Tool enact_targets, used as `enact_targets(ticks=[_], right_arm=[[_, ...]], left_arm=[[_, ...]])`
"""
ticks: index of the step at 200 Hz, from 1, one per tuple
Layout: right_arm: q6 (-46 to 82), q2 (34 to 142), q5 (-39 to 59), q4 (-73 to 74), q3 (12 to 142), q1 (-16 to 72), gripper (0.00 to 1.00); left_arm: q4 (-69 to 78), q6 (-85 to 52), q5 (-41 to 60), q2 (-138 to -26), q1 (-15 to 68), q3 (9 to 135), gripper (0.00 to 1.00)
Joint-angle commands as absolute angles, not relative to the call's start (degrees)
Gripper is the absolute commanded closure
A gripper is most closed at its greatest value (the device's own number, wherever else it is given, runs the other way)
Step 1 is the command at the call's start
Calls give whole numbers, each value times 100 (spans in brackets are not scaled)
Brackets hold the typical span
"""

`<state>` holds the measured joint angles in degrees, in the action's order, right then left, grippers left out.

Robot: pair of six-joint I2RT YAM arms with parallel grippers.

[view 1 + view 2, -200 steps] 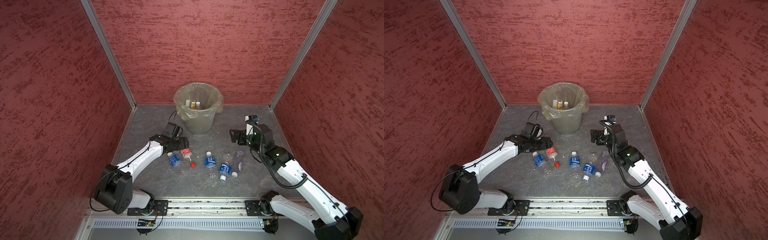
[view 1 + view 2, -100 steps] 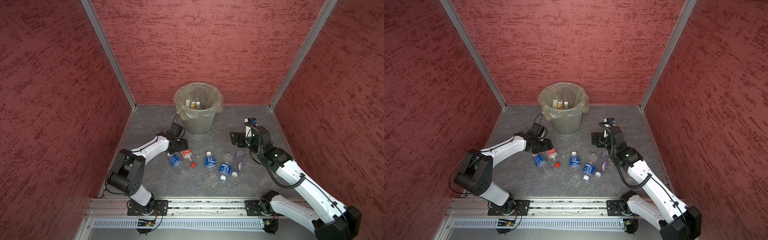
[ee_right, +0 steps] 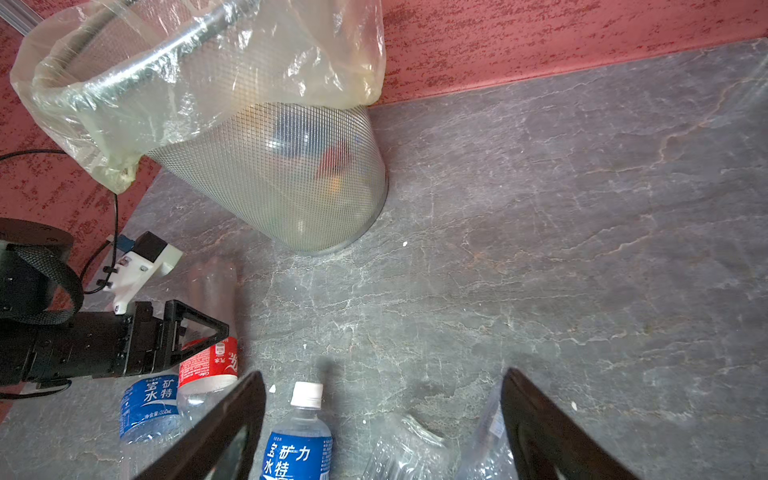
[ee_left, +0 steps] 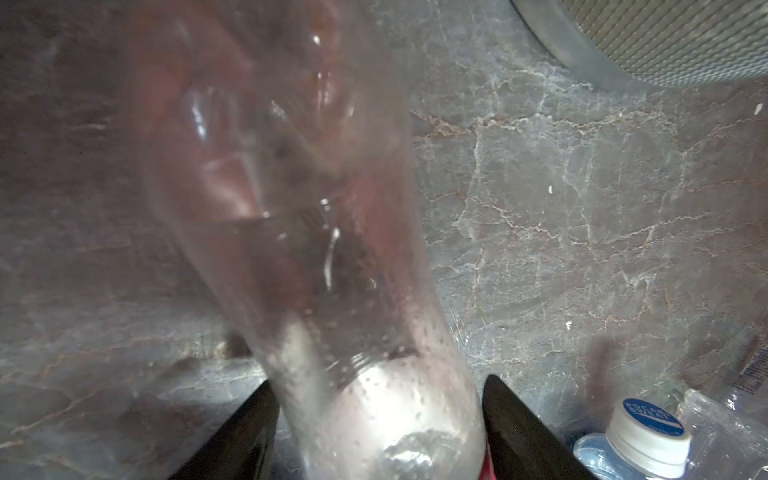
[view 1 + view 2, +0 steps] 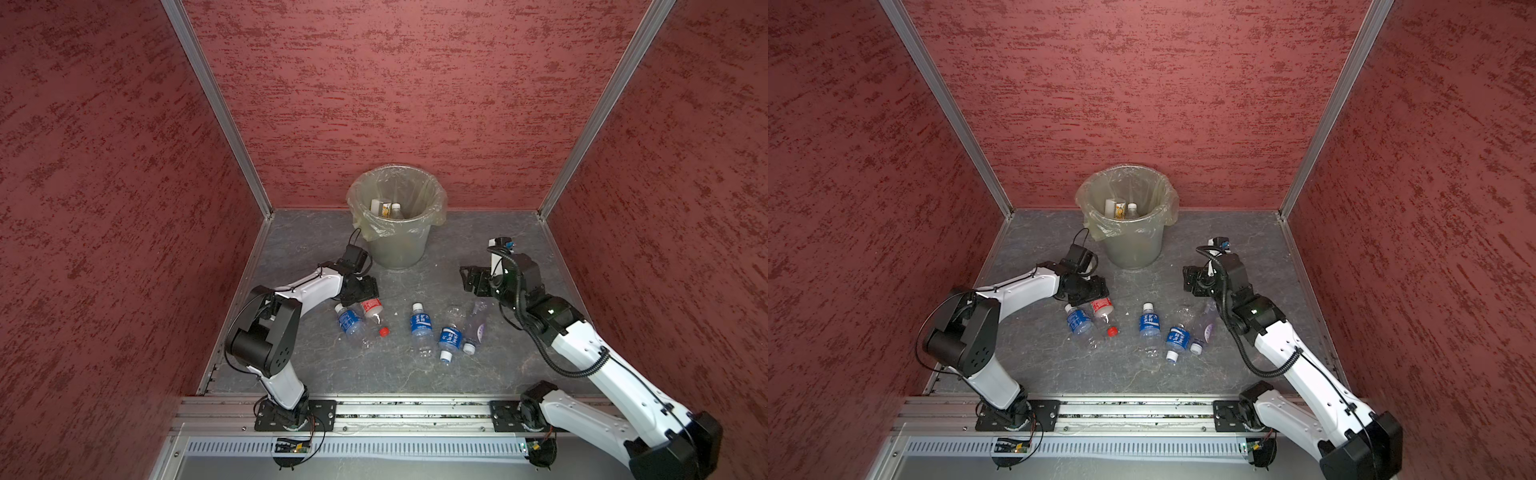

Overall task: Throw the plastic bottles in the bin
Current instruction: 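Lower the left gripper onto the red-label bottle and close it, then lift the red-label bottle with the left gripper up over the bin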

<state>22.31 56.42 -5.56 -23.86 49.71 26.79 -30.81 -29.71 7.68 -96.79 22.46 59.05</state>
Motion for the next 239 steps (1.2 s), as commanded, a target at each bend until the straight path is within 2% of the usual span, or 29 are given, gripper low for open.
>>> enact_targets(ticks=[1,18,75,107,161,239], right_arm=[[2294,5611,-516,-2443,5006,2672,12],[2286,5646,-500,-2435,5012,2672,12],[2284,5686,-483,-2435,5059,2675,12],[2270,5687,-475,-2437,5062,2668,14],[2175,5782,-343,-2364,5026,2671,14],[2188,5893,-263,-2264,5049,2674,14]], left_arm=[[-2929,-2966,897,-9762,2197,6021,26],[-2885,-2986,967,-9799,2172,6024,30],[-2705,-3082,1167,-9931,2080,5959,31],[-2403,-3168,1333,-9813,2015,5746,43],[-1743,-3242,1338,-8800,1964,5180,45],[-1771,-3183,1090,-7466,1912,4631,46]])
